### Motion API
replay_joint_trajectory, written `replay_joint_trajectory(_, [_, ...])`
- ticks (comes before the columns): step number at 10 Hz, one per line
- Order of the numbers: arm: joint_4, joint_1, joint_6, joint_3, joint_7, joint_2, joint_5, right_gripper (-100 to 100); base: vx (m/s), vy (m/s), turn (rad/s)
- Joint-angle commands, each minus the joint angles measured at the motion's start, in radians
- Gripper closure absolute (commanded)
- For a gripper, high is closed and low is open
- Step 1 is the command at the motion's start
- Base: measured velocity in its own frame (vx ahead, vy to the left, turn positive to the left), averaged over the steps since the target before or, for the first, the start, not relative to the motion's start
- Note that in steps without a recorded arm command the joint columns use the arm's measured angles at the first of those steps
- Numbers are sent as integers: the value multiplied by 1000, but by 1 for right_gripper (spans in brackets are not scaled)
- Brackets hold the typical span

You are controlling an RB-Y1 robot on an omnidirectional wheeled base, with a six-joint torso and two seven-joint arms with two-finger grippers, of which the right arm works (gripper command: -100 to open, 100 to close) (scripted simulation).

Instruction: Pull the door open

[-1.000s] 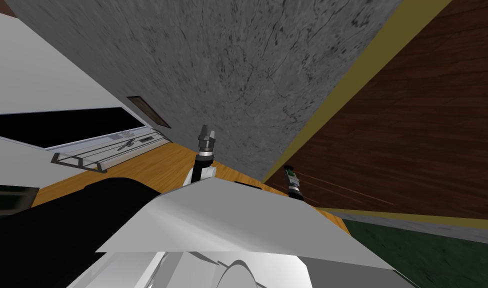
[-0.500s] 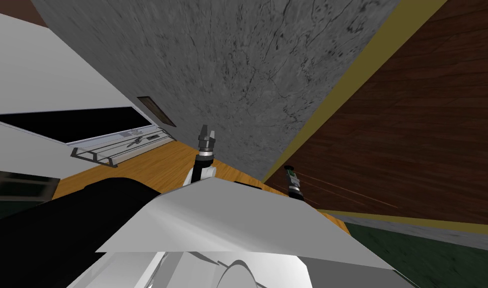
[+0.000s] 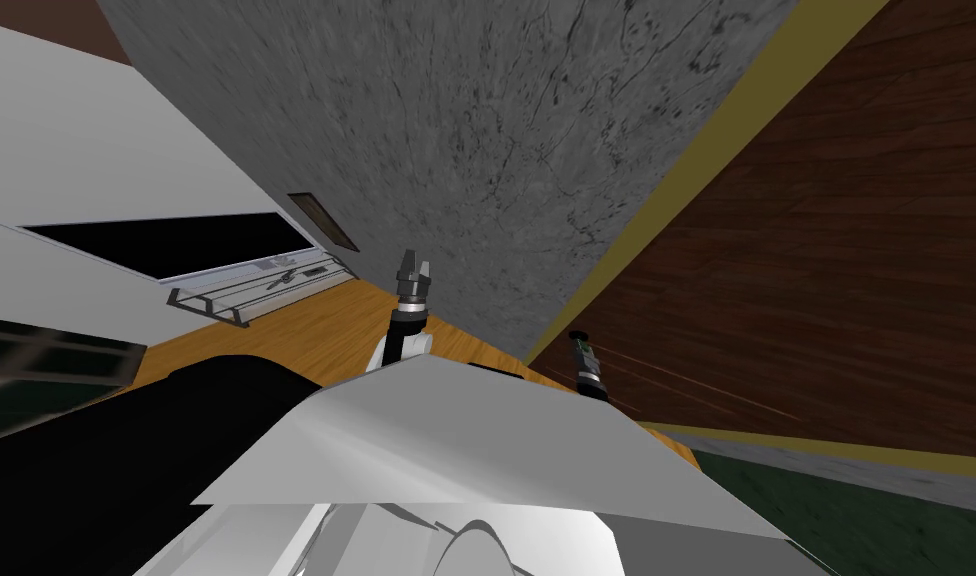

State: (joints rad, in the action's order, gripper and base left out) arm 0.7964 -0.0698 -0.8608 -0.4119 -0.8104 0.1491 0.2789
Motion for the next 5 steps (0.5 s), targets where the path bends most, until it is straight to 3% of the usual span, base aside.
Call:
replay_joint_trajectory(1, [-2,0,0,9,50,0,-24,100,-58,-20,110])
replay_joint_trajectory(5, [-4,1,1,18,138,4,-56,100,-47,-22,59])
